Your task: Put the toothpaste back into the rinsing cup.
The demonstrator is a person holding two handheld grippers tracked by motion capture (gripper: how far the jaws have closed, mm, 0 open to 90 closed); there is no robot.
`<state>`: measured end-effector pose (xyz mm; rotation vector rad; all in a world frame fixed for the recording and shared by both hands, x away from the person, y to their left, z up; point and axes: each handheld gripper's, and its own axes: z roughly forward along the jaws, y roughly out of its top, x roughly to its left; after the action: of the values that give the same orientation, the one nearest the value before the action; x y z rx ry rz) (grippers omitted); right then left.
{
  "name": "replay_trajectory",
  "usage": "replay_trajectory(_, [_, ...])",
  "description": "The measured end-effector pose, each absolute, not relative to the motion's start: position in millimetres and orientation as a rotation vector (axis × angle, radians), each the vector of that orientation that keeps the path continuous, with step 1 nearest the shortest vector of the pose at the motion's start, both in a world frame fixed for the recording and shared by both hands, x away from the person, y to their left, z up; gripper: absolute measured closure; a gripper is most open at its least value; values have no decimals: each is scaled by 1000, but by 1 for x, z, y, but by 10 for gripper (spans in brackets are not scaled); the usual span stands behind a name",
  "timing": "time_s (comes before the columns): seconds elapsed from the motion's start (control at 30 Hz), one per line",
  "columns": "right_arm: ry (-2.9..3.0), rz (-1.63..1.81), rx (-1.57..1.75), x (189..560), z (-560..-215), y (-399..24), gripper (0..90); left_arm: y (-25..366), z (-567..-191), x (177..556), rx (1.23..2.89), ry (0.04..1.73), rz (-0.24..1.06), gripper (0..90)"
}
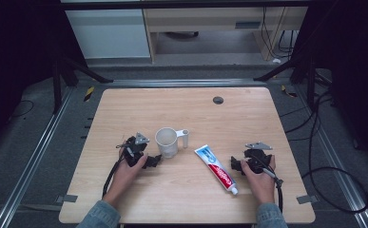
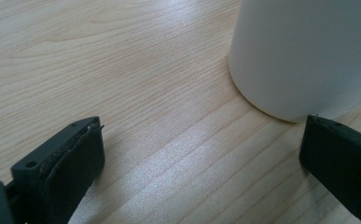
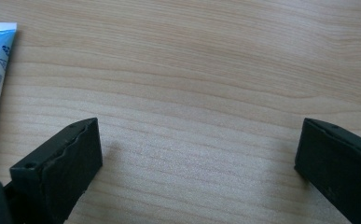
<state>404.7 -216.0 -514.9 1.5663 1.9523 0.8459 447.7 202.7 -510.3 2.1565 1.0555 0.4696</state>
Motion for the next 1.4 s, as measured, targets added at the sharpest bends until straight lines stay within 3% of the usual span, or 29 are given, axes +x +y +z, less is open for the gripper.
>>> replay_trajectory(0.2, [1982, 855, 1542, 404, -514, -219, 38, 203, -510, 448, 2157, 1055, 470, 0])
replay_trajectory(0.23, [2004, 842, 1549, 403, -510, -219, 89, 203, -510, 448, 2157, 1055, 470, 0])
replay_trajectory(0.33, [2019, 847, 1557, 399, -506, -218, 75, 203, -510, 448, 2157, 1056, 470, 0])
replay_trajectory(0.87, [2274, 658, 1375, 382, -441, -186, 212, 203, -510, 448, 2157, 1055, 469, 0])
replay_trajectory(1.4, [2321, 605, 1330, 391, -411, -165, 159, 203, -510, 449, 2157, 1058, 469, 0])
